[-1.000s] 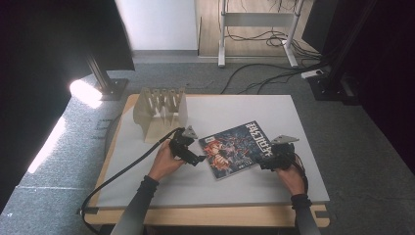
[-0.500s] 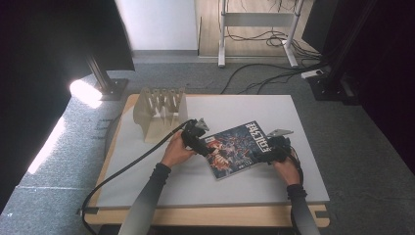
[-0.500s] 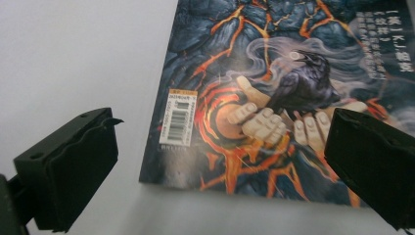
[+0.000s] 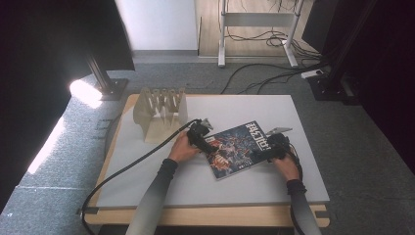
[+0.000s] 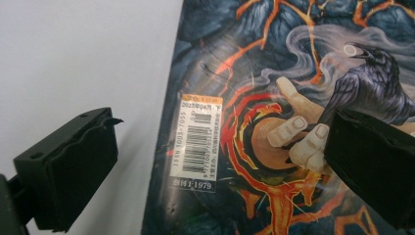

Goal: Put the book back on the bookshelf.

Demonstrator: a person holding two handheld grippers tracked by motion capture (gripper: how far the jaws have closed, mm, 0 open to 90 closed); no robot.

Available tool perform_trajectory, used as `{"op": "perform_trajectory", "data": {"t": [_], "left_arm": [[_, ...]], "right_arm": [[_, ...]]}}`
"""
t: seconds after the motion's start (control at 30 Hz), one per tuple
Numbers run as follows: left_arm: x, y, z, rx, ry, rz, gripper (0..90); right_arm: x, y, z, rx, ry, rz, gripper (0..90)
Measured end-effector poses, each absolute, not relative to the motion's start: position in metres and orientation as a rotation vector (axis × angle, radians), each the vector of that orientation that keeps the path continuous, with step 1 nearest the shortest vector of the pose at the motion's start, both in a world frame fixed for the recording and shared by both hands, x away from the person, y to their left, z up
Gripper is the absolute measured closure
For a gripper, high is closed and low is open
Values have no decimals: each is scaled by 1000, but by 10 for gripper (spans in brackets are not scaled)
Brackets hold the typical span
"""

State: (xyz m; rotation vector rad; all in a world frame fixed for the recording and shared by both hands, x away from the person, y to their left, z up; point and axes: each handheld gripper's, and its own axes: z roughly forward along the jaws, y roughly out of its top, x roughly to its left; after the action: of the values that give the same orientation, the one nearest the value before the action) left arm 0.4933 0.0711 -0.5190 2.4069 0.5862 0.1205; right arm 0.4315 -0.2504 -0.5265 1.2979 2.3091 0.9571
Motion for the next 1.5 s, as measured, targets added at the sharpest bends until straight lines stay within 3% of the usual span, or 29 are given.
{"op": "perform_trajectory", "data": {"t": [0.13,0.53,1.5], "left_arm": [[489,69,-522,2396,548,62,0],[470,71,-521,2413,567,74,0],[385,139,-523,2377,629,100,0]], "right_arm": [[431,-251,-528,1319,2319,985,2],[422,-248,-529,1306,2330,1008,1],[371,-187,-528,1155,2405,1006,0]]}}
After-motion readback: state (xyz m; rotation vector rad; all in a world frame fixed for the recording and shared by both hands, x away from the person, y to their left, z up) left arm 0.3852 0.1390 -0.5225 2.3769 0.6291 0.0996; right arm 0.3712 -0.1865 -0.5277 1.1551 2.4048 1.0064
